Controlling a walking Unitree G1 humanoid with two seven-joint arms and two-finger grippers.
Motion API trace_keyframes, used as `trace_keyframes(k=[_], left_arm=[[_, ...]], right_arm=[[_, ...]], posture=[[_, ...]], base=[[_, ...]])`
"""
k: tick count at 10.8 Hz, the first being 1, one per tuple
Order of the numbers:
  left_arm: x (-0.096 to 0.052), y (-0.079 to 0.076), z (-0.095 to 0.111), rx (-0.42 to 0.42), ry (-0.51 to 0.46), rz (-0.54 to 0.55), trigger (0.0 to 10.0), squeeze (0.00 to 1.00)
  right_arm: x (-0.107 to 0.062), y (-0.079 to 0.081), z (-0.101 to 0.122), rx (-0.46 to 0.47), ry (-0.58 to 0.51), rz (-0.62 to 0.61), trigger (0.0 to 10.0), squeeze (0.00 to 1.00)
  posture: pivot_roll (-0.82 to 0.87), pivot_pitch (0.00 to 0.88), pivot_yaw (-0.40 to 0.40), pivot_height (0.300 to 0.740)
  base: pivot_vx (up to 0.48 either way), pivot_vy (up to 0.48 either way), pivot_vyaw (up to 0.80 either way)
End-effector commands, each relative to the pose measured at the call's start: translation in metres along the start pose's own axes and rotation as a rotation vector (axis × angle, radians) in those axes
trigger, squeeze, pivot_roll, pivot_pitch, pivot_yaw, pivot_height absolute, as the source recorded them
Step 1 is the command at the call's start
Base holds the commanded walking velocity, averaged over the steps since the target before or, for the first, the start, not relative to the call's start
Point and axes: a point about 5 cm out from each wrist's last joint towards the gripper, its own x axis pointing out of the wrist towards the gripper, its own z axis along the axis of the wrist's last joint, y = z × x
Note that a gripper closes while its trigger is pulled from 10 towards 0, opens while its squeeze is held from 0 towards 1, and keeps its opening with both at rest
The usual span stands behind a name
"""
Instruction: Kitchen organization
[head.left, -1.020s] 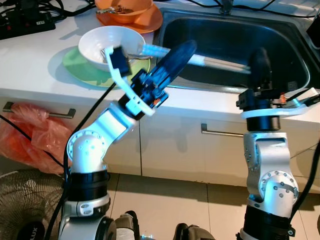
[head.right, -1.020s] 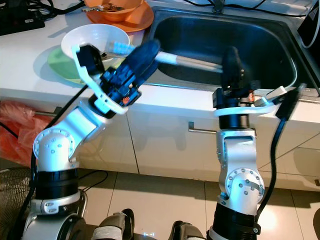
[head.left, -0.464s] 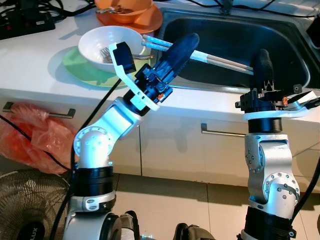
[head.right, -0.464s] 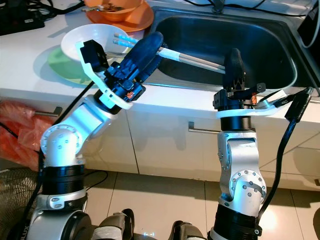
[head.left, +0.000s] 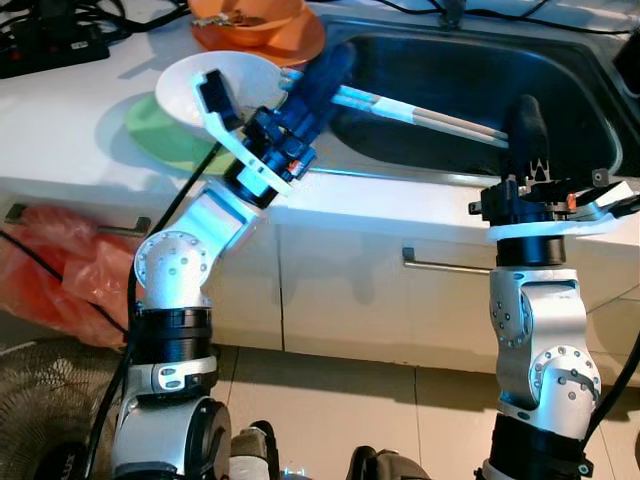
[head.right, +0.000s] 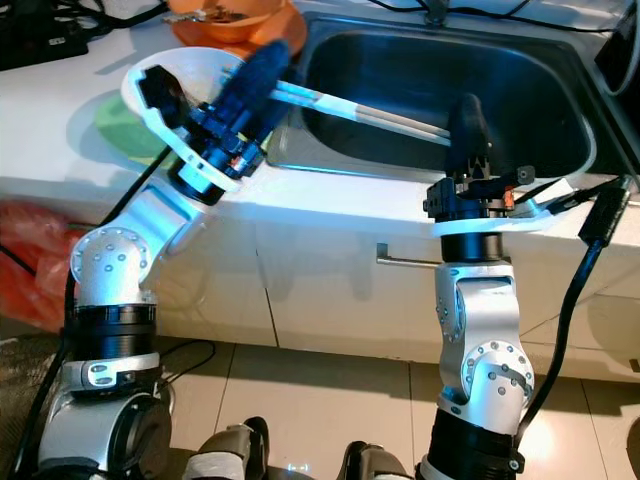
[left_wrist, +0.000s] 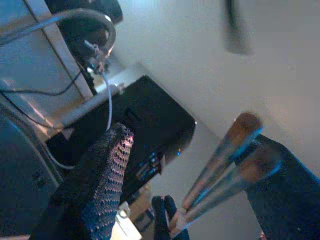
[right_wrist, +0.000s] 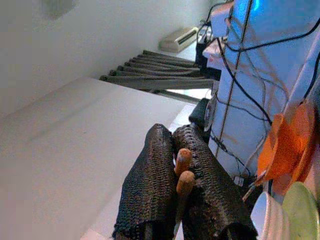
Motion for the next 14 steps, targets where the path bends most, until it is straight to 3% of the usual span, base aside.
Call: trace_keyframes(k=[1, 3, 5, 7, 10, 14], left_arm=[[0.005, 0.002, -0.018, -0.004, 0.047, 0.003, 10.0, 0.00], [0.007, 0.009, -0.027, -0.013, 0.058, 0.011, 10.0, 0.00], [0.001, 0.013, -0.020, -0.027, 0.078, -0.001, 10.0, 0.00], [0.002, 0.012, -0.018, -0.025, 0.067, -0.006, 10.0, 0.00], [0.013, 0.008, -0.036, -0.056, 0.092, -0.044, 10.0, 0.00], [0.015, 0.005, -0.046, -0.084, 0.129, -0.060, 10.0, 0.00]], right_arm=[[-0.004, 0.005, 0.003, 0.008, -0.013, 0.024, 10.0, 0.00], [-0.007, 0.004, 0.004, 0.010, -0.016, 0.021, 10.0, 0.00], [-0.011, -0.005, 0.006, -0.008, -0.049, -0.026, 10.0, 0.00], [-0.010, -0.011, 0.010, -0.020, -0.071, -0.051, 10.0, 0.00], [-0.006, -0.024, 0.023, -0.074, -0.126, -0.126, 10.0, 0.00], [-0.003, -0.028, 0.026, -0.083, -0.169, -0.129, 10.0, 0.00]], posture=[[0.07, 0.182, -0.048, 0.740], [0.07, 0.181, -0.049, 0.740], [0.08, 0.181, -0.050, 0.740], [0.08, 0.180, -0.051, 0.740], [0.08, 0.173, -0.051, 0.740], [0.08, 0.171, -0.052, 0.740]], base=[[0.000, 0.000, 0.00], [0.000, 0.000, 0.00], [0.000, 0.000, 0.00], [0.000, 0.000, 0.00], [0.000, 0.000, 0.00], [0.000, 0.000, 0.00]])
